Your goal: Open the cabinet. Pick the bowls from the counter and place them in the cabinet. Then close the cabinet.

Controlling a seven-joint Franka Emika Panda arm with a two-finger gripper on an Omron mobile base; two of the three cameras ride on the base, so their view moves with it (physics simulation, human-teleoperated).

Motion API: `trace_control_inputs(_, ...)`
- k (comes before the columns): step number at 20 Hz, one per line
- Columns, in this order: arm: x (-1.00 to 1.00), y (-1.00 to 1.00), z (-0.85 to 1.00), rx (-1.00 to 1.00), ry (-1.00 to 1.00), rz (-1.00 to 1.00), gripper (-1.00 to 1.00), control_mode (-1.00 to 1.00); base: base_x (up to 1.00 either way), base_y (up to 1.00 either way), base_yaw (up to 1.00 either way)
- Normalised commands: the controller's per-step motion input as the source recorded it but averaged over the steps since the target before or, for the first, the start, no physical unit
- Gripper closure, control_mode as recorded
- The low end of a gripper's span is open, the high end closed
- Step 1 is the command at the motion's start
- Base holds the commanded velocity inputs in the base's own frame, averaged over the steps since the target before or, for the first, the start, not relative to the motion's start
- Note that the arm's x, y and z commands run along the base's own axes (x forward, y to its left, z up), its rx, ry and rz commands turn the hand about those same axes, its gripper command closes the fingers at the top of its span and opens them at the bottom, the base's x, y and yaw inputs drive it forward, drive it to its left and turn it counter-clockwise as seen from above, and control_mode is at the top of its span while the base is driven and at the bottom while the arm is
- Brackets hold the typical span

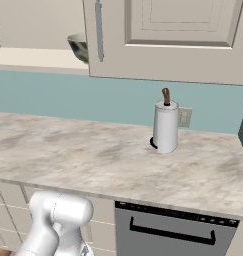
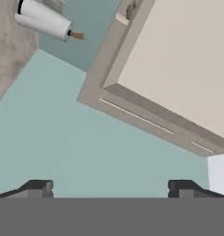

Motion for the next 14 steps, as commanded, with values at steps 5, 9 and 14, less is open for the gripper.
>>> trace_control_inputs(5, 0.91, 0.57, -0.02, 0.0, 0.0, 0.24, -1.0, -1.0, 0.0, 0.0, 0.0)
trace_control_inputs(9, 0.6, 0.64, -0.29, 0.0, 0.0, 0.21, -1.0, -1.0, 0.0, 0.0, 0.0)
trace_control_inputs(14, 0.36, 0.72, -0.34, 0.0, 0.0, 0.13, -1.0, -1.0, 0.0, 0.0, 0.0)
